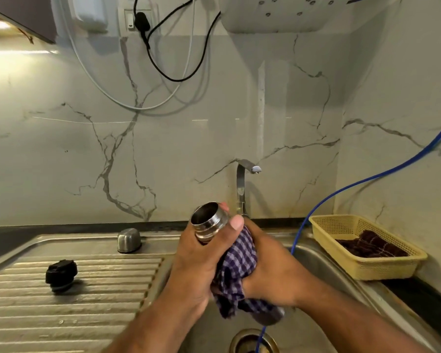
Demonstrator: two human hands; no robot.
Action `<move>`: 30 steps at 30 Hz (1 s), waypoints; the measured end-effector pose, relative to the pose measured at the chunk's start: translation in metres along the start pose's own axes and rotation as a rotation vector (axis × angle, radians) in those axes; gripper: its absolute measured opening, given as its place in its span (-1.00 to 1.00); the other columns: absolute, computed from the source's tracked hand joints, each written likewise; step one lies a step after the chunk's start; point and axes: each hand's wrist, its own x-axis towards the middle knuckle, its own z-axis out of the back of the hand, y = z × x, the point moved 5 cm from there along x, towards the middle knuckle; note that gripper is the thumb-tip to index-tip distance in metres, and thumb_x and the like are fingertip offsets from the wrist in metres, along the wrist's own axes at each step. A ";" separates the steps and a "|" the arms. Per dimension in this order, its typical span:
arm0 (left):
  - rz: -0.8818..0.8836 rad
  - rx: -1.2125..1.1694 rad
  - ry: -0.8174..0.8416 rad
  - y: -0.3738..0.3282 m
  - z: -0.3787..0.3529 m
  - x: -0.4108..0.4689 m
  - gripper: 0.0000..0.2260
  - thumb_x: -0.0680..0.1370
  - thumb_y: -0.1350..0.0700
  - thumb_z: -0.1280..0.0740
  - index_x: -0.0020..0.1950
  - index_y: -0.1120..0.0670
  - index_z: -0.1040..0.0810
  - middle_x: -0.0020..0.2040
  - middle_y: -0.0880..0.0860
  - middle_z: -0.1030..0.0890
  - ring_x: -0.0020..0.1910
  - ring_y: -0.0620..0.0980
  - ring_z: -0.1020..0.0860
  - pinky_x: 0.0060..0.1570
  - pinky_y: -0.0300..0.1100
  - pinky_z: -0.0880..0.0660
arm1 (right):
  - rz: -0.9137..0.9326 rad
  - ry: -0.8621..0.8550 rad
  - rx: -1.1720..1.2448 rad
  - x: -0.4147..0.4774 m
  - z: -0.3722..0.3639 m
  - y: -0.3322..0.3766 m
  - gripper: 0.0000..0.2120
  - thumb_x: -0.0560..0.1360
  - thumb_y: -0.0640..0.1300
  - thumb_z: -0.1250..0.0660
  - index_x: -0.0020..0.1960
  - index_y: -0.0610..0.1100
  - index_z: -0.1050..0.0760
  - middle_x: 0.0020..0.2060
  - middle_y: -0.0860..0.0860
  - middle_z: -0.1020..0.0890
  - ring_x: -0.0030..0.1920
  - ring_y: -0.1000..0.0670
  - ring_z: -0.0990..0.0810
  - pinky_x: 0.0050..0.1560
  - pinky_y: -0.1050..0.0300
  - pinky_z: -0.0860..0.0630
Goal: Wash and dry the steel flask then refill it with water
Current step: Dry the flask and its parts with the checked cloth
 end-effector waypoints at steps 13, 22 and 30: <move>0.209 0.346 0.409 0.036 -0.006 0.000 0.11 0.23 -0.05 -0.71 0.60 -0.15 -0.08 0.48 -0.06 -0.47 0.44 -0.07 -0.47 0.43 0.03 -0.42 | -0.183 -0.486 0.919 -0.009 0.016 0.006 -0.39 0.26 -0.06 -0.70 0.24 -0.13 -0.56 0.03 -0.13 -0.74 0.05 -0.16 -0.73 0.13 -0.16 -0.63; 0.595 0.652 0.570 0.034 0.018 -0.010 -0.20 0.35 0.02 -0.65 0.50 -0.09 -0.32 0.29 0.00 -0.62 0.22 -0.03 -0.62 0.28 -0.06 -0.55 | -0.328 -0.477 1.068 -0.005 0.049 -0.018 -0.39 0.27 -0.05 -0.67 0.22 -0.28 -0.60 0.03 -0.20 -0.73 -0.04 -0.18 -0.73 -0.05 -0.01 -0.66; 0.451 0.956 0.337 0.040 -0.008 -0.010 -0.31 0.24 -0.16 -0.65 0.27 -0.17 -0.41 0.09 -0.12 -0.60 0.03 -0.12 -0.62 0.04 -0.23 -0.61 | -0.314 -0.600 1.017 -0.006 0.076 -0.030 -0.46 0.21 -0.23 -0.64 0.14 -0.32 -0.59 -0.06 -0.21 -0.70 -0.15 -0.18 -0.72 -0.13 -0.01 -0.66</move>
